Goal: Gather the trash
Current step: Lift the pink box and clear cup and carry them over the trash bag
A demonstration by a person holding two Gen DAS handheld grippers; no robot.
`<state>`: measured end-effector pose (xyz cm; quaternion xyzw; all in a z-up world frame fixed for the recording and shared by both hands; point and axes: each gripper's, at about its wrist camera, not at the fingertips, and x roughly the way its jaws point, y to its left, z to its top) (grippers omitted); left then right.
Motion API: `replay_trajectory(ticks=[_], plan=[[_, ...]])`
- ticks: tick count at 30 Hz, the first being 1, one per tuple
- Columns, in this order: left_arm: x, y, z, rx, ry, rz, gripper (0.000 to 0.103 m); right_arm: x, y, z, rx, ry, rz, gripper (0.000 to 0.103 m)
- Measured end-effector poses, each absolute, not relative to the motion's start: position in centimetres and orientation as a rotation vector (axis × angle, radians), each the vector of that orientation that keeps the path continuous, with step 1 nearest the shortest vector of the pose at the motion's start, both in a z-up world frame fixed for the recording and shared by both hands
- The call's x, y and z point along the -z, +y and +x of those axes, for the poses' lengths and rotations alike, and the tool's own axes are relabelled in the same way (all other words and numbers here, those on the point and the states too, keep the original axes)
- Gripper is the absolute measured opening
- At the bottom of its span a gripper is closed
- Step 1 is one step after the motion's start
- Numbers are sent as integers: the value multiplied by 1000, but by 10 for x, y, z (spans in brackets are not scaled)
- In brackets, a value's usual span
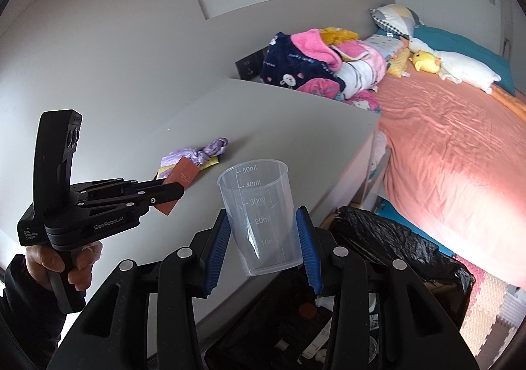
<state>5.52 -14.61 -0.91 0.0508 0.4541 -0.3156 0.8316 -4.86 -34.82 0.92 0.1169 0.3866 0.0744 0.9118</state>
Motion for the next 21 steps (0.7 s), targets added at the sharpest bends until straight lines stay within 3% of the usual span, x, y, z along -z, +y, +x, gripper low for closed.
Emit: replay_trajectory(ticks=[21], plan=[[8,-219,16,863,998,174,19,-15,-398,-98,-34,766,291,43]])
